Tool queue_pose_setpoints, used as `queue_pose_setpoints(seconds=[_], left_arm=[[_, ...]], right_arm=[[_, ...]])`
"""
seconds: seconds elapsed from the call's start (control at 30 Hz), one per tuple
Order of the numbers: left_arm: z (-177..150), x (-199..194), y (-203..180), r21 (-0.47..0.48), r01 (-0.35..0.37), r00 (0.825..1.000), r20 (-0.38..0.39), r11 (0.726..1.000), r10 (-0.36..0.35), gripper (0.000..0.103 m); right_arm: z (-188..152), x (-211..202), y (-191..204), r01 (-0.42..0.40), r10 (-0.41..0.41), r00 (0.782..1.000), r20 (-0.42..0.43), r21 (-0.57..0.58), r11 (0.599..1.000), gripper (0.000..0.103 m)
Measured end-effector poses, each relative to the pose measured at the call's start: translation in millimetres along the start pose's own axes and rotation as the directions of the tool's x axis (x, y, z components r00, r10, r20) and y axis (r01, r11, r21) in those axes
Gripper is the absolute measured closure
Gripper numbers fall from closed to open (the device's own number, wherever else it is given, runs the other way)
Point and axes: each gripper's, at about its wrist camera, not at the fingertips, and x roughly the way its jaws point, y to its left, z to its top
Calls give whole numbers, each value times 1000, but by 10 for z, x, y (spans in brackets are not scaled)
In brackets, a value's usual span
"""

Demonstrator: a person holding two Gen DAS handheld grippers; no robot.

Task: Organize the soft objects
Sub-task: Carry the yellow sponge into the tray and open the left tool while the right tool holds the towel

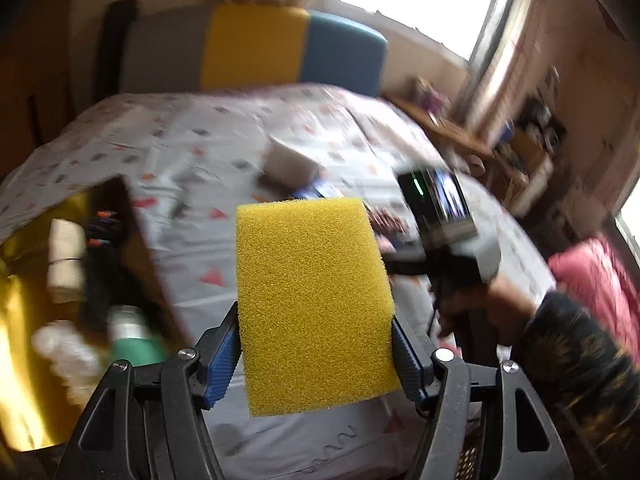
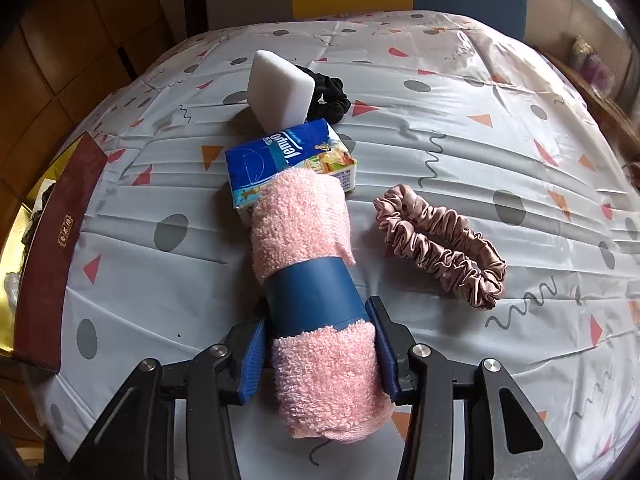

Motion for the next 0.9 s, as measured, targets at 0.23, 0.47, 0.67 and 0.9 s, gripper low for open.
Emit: queue_pose_setpoints(seconds=[0.23,0.47,0.67,0.9], left_arm=[[104,-549,1201,-271,-198,976,34,942,215,35],[47,-367,2270,-444,-362,929,-96,820,358,35],[137,31,2719,-436,-424,905,-174,793,388,35],[230,557,2825,-354,-410,909,-235,840,345,33]], right_arm=[[-12,-4,7,13,-12,1000,10,-15,1000,56],[-3,10,63,36,-35,999,14,-35,999,56],[5,29,98,50,-49,999,17,-46,998,56],[5,37,107,57,-56,998,22,-48,997,56]])
